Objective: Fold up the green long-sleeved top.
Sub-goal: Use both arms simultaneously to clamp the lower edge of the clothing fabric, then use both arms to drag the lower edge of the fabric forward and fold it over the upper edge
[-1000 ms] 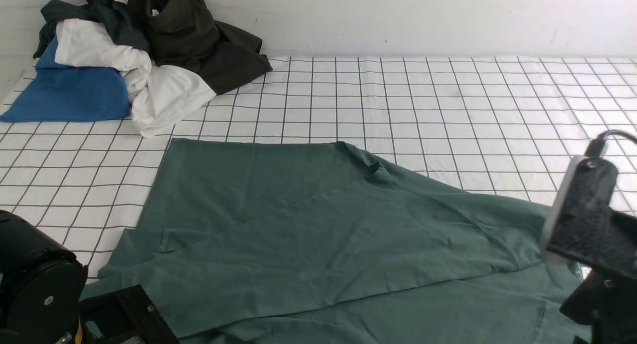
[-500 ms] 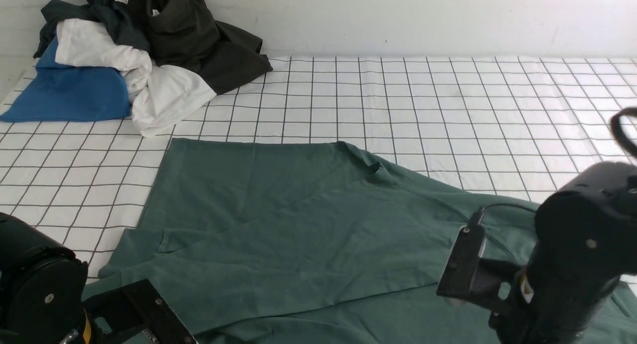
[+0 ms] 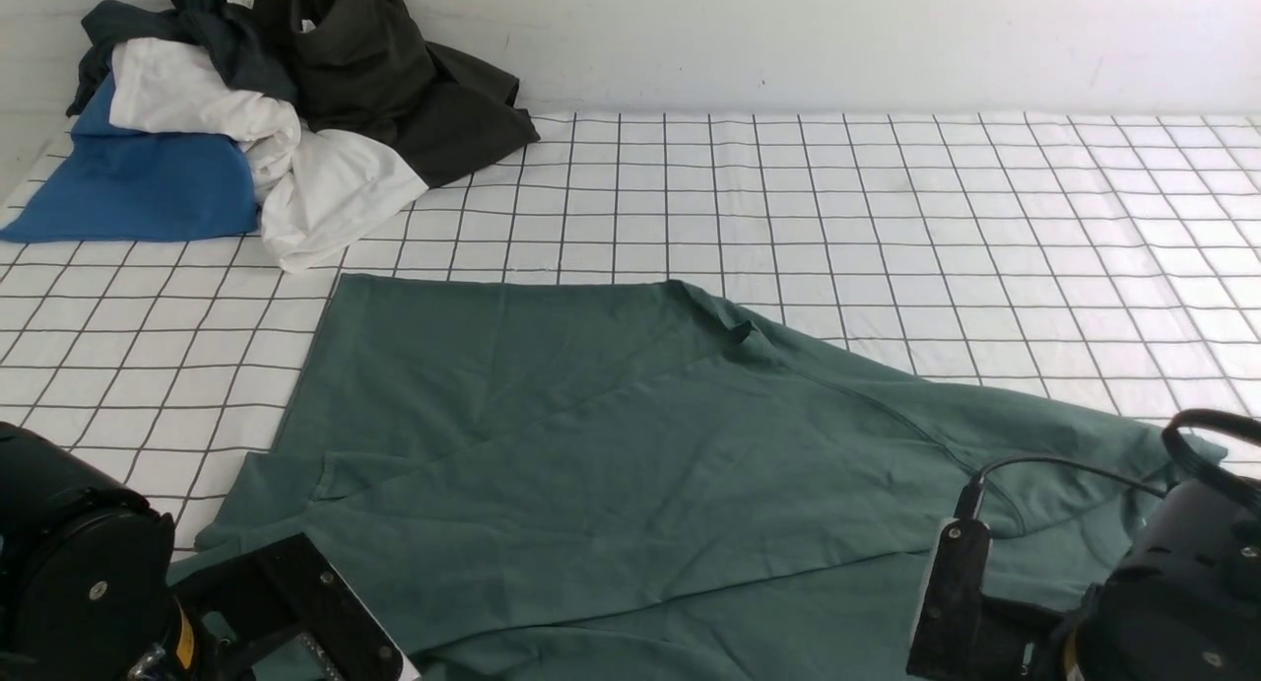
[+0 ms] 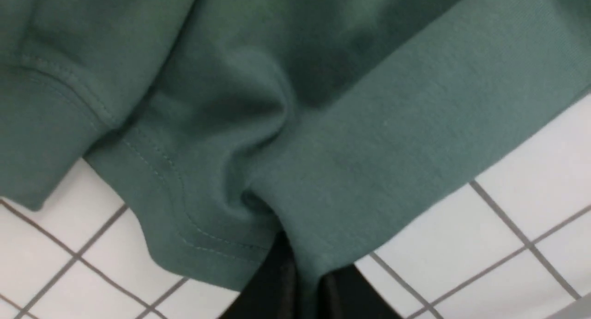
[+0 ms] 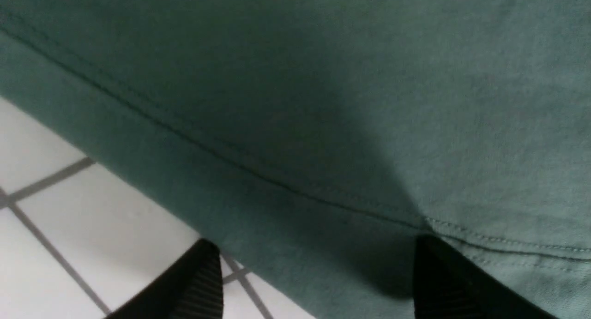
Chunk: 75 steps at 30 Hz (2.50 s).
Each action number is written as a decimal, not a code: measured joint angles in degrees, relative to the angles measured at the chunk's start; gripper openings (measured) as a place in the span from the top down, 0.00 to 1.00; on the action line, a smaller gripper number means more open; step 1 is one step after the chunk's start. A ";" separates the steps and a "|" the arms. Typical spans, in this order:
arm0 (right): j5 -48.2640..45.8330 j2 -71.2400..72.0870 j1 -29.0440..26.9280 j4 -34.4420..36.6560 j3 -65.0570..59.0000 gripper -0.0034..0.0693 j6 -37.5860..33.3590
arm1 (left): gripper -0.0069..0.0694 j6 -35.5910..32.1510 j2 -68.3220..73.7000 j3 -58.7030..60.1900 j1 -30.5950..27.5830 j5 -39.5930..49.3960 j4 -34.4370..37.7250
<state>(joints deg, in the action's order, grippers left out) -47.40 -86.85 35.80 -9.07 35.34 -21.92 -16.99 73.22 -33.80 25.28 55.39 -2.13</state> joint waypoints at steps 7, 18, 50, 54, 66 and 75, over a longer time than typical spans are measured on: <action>-0.07 -0.06 0.18 -4.13 2.87 0.79 3.68 | 0.91 -0.05 0.00 0.01 0.00 -0.06 0.00; -13.90 6.88 -1.19 -6.94 15.02 0.94 1.02 | 0.91 0.42 -2.26 -6.72 0.00 6.18 -2.32; -20.74 -32.72 -23.49 9.07 68.22 0.94 -23.60 | 0.89 -8.09 44.05 -70.93 -17.04 5.72 -9.65; -20.76 -37.43 -24.33 9.42 73.15 0.93 -22.70 | 0.89 -8.03 48.68 -73.87 -17.04 4.05 -10.15; -13.98 -39.75 -29.44 7.18 75.36 0.61 -9.40 | 0.50 -0.25 52.41 -75.59 -19.94 -0.23 -10.56; -23.02 -37.35 -30.86 5.15 82.02 0.44 3.60 | 0.25 5.66 51.75 -85.33 -20.23 10.95 -4.65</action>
<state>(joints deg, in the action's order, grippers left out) -70.42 -124.20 4.94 -3.92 117.36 -18.32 -11.33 124.98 -119.14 5.05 66.35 -6.78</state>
